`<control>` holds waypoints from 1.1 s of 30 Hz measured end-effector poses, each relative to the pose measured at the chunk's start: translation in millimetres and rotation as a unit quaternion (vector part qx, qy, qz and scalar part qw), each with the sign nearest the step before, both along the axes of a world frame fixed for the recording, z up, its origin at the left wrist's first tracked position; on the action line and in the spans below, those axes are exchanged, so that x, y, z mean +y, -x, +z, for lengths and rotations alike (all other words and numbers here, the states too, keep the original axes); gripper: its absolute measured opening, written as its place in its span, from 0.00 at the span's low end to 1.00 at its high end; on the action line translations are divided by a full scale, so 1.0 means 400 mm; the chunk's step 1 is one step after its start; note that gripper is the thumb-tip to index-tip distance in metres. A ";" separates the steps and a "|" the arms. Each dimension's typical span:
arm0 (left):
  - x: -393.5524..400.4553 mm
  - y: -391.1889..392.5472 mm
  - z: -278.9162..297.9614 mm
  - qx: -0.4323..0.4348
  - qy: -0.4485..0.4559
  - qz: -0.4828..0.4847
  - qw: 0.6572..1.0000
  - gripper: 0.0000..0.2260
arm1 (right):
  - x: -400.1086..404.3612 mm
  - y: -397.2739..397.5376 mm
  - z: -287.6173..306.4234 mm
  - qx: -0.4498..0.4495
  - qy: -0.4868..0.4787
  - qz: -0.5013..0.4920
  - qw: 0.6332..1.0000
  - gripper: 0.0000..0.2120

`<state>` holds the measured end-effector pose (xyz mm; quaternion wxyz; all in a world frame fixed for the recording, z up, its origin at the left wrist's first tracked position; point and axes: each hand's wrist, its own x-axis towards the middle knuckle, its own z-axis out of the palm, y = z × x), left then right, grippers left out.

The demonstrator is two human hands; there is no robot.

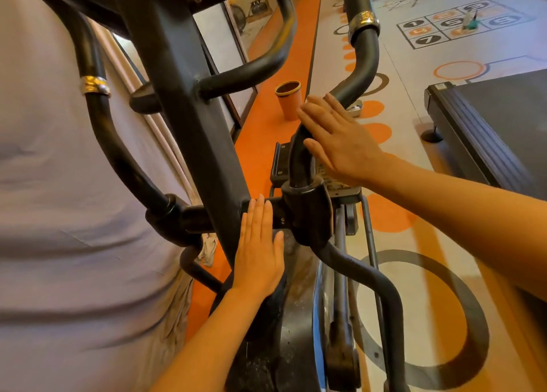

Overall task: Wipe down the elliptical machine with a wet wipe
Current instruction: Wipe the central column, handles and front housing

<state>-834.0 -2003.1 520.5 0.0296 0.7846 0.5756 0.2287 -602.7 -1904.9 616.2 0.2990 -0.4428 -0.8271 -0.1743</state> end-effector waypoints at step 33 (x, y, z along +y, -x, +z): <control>0.005 0.001 -0.006 -0.014 -0.002 -0.005 1.000 0.27 | 0.015 -0.033 -0.067 0.170 0.024 0.023 0.985 0.29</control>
